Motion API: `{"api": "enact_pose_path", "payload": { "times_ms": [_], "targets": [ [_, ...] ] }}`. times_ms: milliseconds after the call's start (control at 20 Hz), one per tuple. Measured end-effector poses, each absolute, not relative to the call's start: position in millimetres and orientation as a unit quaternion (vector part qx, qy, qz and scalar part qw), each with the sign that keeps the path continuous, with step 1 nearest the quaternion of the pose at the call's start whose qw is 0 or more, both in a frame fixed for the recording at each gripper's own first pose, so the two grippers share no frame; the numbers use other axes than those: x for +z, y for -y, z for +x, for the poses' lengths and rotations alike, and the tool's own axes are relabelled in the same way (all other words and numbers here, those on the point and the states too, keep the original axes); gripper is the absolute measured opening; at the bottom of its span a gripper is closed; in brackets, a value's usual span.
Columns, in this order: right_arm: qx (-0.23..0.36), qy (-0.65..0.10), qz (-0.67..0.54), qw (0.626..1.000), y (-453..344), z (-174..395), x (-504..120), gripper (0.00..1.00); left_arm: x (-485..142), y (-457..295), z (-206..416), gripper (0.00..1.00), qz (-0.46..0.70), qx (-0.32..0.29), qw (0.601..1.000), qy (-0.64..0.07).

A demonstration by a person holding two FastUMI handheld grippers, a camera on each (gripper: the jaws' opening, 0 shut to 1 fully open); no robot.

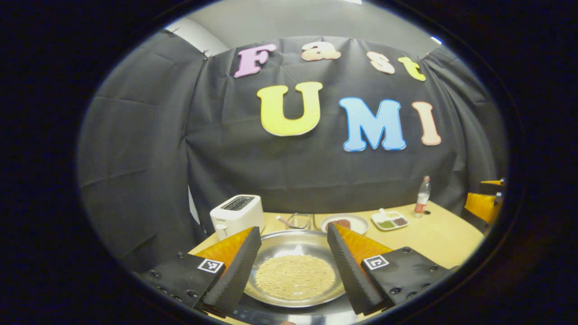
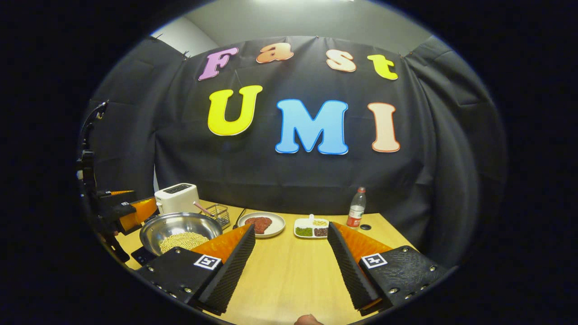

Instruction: First push the handle of the pot to place it horizontally, then grasp the pot with both hands and set it on the induction cooktop.

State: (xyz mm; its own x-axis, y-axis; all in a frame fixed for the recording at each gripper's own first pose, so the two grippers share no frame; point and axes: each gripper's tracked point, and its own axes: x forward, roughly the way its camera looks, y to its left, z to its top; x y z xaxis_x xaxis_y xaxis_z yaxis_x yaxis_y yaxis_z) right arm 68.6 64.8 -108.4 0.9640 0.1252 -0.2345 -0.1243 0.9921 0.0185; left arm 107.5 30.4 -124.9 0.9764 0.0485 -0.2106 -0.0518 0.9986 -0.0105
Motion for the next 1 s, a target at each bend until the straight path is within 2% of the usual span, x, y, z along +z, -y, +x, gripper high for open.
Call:
{"api": "enact_pose_path", "payload": {
  "times_ms": [200,400,500,600,800,1000],
  "targets": [
    [0.066,-0.106,0.01,0.992,-6.1,26.9,-92.6,0.97,-82.3,47.1,61.0,1.0,-0.018,0.006,0.997,-0.07],
    [0.07,-0.102,0.014,0.992,30.4,-3.4,-80.9,0.97,-50.7,81.5,20.8,0.98,-0.011,0.002,0.998,-0.056],
    [0.07,-0.093,0.019,0.993,39.5,-11.6,-70.3,0.97,-36.2,86.2,4.3,0.93,-0.002,0.001,0.999,-0.044],
    [0.066,-0.086,0.026,0.994,45.1,-18.9,-60.7,0.97,-24.0,86.7,-9.7,1.0,0.009,-0.001,0.999,-0.034],
    [0.061,-0.076,0.041,0.994,42.9,-29.6,-39.5,0.97,0.0,75.0,-23.6,0.96,0.018,0.002,1.0,-0.004],
    [0.053,-0.038,0.042,0.997,35.6,-29.4,-15.9,0.97,0.5,59.8,-33.3,1.0,0.015,0.004,1.0,-0.005]
  ]
}}
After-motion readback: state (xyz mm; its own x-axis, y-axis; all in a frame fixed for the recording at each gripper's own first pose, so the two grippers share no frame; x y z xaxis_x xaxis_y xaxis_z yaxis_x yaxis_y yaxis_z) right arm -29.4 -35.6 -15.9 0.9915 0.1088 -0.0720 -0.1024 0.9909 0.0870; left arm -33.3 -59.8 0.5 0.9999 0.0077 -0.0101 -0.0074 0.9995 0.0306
